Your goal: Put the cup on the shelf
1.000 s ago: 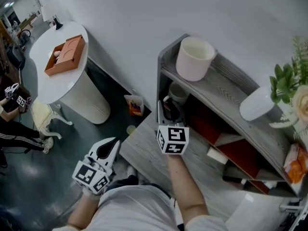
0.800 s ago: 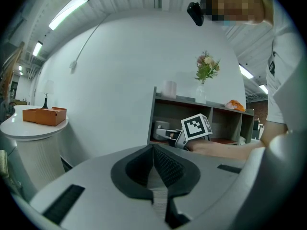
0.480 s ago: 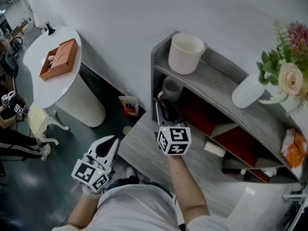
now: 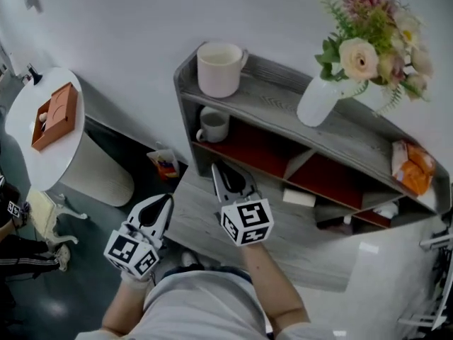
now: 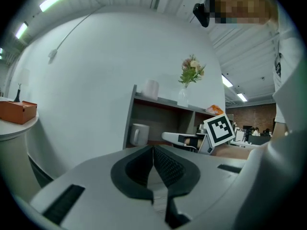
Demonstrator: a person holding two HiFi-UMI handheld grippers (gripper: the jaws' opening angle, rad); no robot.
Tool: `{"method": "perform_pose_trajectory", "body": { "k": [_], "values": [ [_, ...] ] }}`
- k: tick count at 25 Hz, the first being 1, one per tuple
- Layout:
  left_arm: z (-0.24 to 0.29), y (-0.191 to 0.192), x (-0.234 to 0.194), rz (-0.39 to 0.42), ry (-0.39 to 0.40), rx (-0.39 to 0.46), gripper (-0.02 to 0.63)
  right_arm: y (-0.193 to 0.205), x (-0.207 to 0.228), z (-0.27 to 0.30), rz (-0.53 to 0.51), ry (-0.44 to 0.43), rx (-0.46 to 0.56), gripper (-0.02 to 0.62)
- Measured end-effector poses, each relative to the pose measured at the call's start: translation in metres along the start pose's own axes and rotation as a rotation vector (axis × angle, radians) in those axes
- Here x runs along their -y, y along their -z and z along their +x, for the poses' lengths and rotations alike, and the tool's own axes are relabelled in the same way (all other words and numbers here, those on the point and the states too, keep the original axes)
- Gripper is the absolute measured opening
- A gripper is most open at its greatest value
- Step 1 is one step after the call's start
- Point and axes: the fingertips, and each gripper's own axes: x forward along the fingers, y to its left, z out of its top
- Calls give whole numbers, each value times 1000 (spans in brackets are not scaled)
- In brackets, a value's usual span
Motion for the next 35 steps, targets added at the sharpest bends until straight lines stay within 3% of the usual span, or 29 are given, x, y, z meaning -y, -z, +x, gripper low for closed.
{"method": "perform_pose_trajectory", "body": {
  "k": [8, 16, 24, 35],
  "values": [
    [32, -3, 33, 18, 169, -5, 17, -7, 12, -62, 9, 89, 37, 41],
    [51, 1, 56, 34, 287, -24, 17, 1, 13, -100, 15, 170, 54, 41],
    [62, 4, 67, 40, 340, -37, 17, 8, 11, -116, 20, 210, 68, 41],
    [70, 11, 69, 40, 348, -45, 17, 10, 15, -120, 10, 213, 59, 41]
  ]
}}
